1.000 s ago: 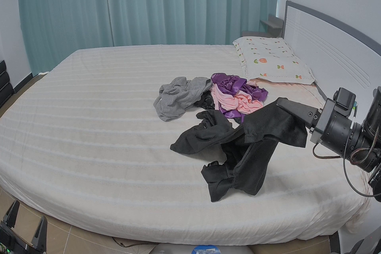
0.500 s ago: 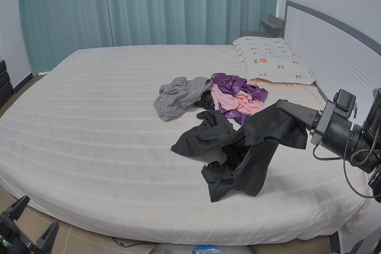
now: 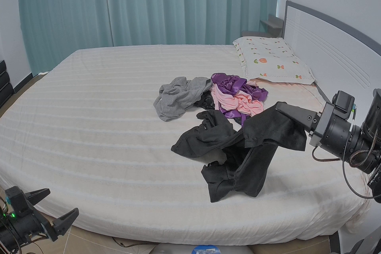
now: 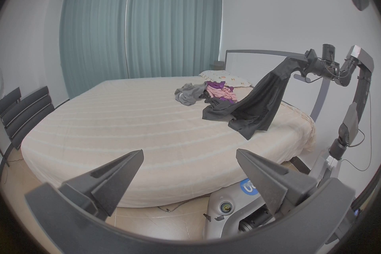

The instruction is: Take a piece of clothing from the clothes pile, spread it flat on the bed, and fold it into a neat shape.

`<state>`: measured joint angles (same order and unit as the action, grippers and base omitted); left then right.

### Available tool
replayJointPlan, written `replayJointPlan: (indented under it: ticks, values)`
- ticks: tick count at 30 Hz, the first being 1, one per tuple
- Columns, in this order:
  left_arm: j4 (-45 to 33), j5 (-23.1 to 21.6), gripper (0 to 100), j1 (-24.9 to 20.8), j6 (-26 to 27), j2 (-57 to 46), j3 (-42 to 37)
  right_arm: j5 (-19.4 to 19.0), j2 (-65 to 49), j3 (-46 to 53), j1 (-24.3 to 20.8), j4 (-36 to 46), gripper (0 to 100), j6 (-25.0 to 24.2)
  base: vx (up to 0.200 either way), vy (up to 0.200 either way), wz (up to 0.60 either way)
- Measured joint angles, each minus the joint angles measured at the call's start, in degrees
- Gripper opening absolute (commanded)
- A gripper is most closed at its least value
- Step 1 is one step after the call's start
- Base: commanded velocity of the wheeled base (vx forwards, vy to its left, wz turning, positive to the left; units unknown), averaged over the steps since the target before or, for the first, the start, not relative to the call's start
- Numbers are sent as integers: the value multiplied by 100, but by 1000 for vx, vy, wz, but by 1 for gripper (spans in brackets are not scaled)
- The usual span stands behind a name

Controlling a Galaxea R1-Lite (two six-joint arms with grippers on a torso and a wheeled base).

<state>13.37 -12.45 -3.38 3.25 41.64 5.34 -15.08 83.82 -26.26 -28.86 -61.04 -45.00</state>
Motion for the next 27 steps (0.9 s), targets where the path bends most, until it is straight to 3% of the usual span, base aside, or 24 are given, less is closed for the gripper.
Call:
replayJointPlan:
  ticks: [7,15,21,27]
  values:
    - [1103,27,100,-179,-48,1833,100,-5,51,0,5,-2,0,2,0,0,0]
    - [2650,141,100,-723,-563,4151,358,-18,110,0,5,-5,0,0,0,0,0]
    - [4028,506,100,-1175,-861,5934,811,-57,149,-2,17,-7,0,-13,0,0,0]
    - [4731,983,100,-1748,-1023,7580,1838,-82,188,-34,44,-9,0,-20,0,0,0]
